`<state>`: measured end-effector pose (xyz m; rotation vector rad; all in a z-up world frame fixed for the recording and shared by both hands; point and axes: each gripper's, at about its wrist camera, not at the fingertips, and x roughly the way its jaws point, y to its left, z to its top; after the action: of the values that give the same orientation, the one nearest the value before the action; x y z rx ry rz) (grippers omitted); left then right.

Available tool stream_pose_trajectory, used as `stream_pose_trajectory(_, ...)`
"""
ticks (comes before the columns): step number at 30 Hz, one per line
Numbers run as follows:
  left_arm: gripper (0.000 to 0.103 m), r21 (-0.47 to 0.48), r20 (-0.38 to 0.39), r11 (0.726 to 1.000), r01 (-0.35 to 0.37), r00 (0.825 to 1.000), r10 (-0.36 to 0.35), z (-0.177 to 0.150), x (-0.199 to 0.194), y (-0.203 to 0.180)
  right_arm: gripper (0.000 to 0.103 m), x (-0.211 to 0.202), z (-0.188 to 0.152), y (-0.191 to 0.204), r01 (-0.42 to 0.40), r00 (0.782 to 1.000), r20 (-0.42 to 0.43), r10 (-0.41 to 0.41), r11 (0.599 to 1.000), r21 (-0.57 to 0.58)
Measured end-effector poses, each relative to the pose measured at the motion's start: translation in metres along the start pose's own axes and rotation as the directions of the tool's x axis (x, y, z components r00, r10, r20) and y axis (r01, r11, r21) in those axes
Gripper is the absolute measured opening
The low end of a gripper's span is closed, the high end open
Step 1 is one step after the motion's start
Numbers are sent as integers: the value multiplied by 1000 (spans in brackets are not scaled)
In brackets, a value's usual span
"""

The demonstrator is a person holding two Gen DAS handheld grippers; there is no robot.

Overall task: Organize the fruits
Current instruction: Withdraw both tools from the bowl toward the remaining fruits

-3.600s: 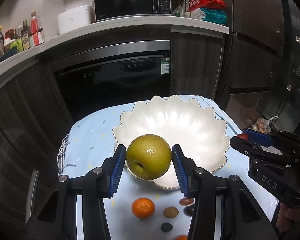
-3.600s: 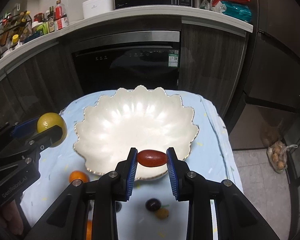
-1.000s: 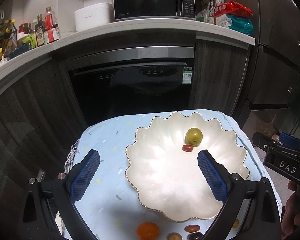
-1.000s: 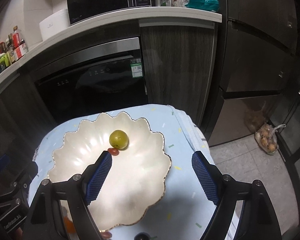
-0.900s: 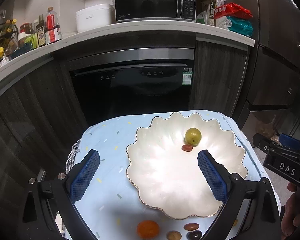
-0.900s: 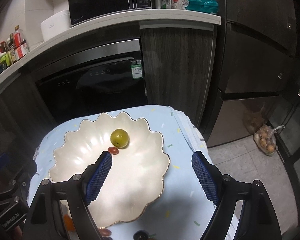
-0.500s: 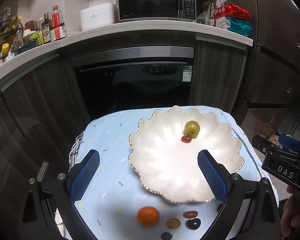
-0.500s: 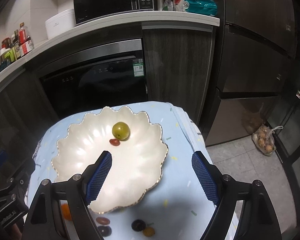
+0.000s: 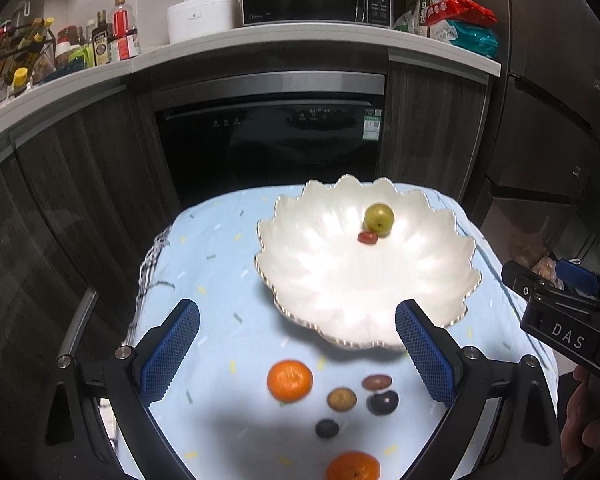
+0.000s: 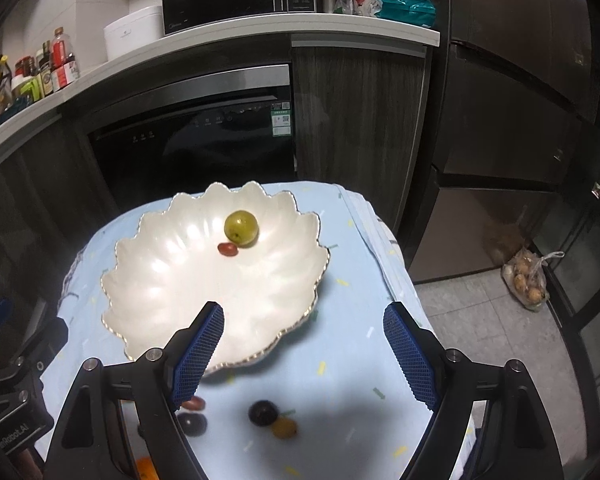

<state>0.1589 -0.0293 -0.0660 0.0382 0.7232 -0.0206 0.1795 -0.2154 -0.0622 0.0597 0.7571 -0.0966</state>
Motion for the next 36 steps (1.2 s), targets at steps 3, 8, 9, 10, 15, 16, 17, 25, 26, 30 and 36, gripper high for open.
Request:
stream_pose_trajectory(3,100,-7,-10,1000,-5,1000,5,-9,-1,0,83,-2,-8,1,0,1000,2,0,1000,-18)
stream_pose_trajectory(8,99,-32,-18,999,-10,1000,10,-26,-4,-2,83,-4,-21,1,-6,1000,10,6,999,-44)
stream_pose_trajectory(9,99,-34,-20,999,-10,1000,10,-28,-4,-2,83,-4,-23,1,-8,1000,13,8,999,-50)
stream_pose_trajectory(10,99,-37,-21,999,-12,1000,12,-31,-4,-3,83,-4,-26,0,-9,1000,15,10,998,-56)
stream_pose_trajectory(15,99,-65,-37,998,-28,999,26,-49,-5,-7,83,-4,-37,-1,-10,1000,29,12,995,-98)
stream_pose_trajectory(16,99,-66,-38,997,-30,999,28,-51,-5,-8,83,-4,-41,-2,-11,999,34,15,994,-111)
stream_pose_trajectory(17,98,-65,-42,997,-30,999,27,-56,-5,-9,83,-4,-41,-2,-11,999,34,15,994,-111)
stream_pose_trajectory(25,93,-38,-72,999,-13,997,11,-78,-3,-22,83,2,-57,-6,-25,999,45,31,992,-127)
stream_pose_trajectory(26,93,-33,-63,999,-14,998,12,-81,-5,-24,83,2,-59,-6,-27,998,46,34,991,-128)
stream_pose_trajectory(30,93,-22,-54,1000,-1,999,0,-88,-6,-28,83,2,-66,-8,-38,997,61,47,990,-134)
stream_pose_trajectory(36,93,-10,-67,1000,3,998,-3,-100,-2,-32,83,6,-75,-9,-59,996,52,67,989,-136)
